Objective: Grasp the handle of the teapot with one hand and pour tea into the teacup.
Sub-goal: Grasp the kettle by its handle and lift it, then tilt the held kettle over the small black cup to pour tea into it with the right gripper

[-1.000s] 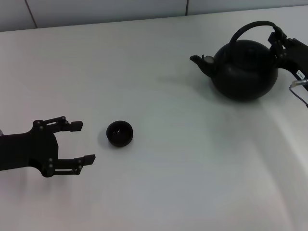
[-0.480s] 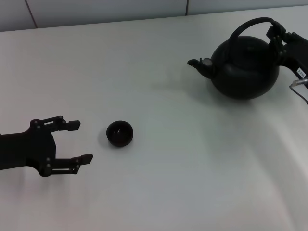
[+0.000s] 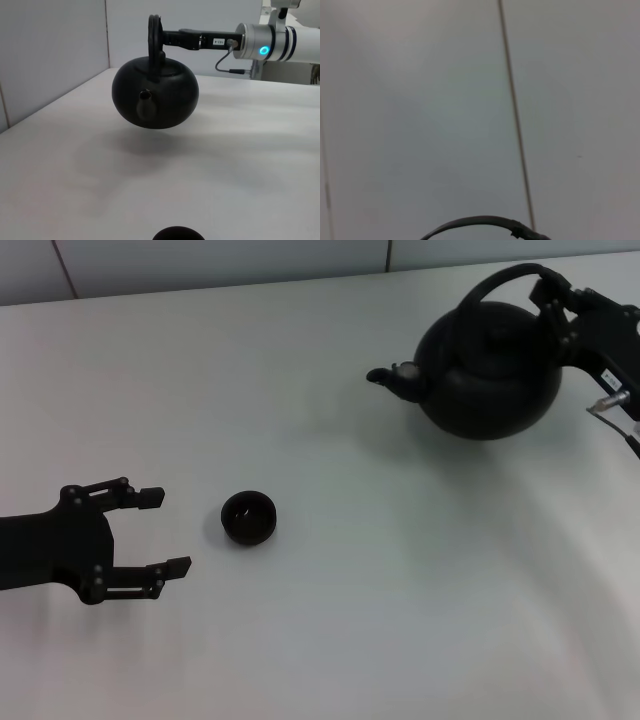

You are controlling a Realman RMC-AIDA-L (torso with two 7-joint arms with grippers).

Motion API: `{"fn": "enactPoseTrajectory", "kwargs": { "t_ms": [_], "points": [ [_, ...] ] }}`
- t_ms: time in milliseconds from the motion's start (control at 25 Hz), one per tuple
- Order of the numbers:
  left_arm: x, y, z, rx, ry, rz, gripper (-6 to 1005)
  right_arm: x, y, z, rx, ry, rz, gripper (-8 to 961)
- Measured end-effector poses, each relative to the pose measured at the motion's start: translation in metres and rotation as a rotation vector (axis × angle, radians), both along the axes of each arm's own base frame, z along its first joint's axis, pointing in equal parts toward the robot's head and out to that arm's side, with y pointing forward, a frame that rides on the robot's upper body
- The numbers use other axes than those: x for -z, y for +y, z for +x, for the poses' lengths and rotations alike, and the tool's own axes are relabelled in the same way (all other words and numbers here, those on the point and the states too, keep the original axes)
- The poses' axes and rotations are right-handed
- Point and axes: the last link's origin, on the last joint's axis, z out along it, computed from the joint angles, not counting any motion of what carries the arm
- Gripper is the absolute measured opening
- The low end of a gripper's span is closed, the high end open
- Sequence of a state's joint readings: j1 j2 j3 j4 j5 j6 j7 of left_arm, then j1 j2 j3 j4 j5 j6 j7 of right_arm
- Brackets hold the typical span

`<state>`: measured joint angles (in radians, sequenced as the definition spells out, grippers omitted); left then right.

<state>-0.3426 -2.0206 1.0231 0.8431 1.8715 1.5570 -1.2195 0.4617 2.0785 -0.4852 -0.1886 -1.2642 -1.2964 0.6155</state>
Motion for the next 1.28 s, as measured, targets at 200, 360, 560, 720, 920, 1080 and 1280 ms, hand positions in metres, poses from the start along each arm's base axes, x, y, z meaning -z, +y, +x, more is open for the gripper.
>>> {"fn": "enactPoseTrajectory", "kwargs": {
  "t_ms": [200,360,560,720,920,1080,1280],
  "points": [
    [0.001,-0.001,0.000,-0.002,-0.001,-0.001,862,0.003,0.009,-0.014,-0.071,-0.051,-0.038,137],
    [0.001,-0.001,0.000,-0.003,-0.002,-0.001,862,0.005,0.016,-0.024,-0.118,-0.094,-0.065,137],
    [0.002,-0.001,0.000,-0.003,-0.003,-0.002,862,0.006,0.024,-0.036,-0.173,-0.133,-0.086,136],
    [0.002,-0.002,0.000,-0.004,-0.003,-0.002,863,0.008,0.028,-0.045,-0.218,-0.177,-0.108,136],
    [0.003,-0.003,0.000,-0.006,-0.007,-0.003,863,0.012,0.031,-0.055,-0.273,-0.218,-0.132,138],
    [0.003,-0.003,-0.001,-0.009,-0.007,-0.003,862,0.016,0.034,-0.064,-0.316,-0.251,-0.153,136],
    [0.004,-0.004,-0.001,-0.010,-0.009,-0.004,862,0.021,0.036,-0.071,-0.352,-0.284,-0.176,137]
  ]
}}
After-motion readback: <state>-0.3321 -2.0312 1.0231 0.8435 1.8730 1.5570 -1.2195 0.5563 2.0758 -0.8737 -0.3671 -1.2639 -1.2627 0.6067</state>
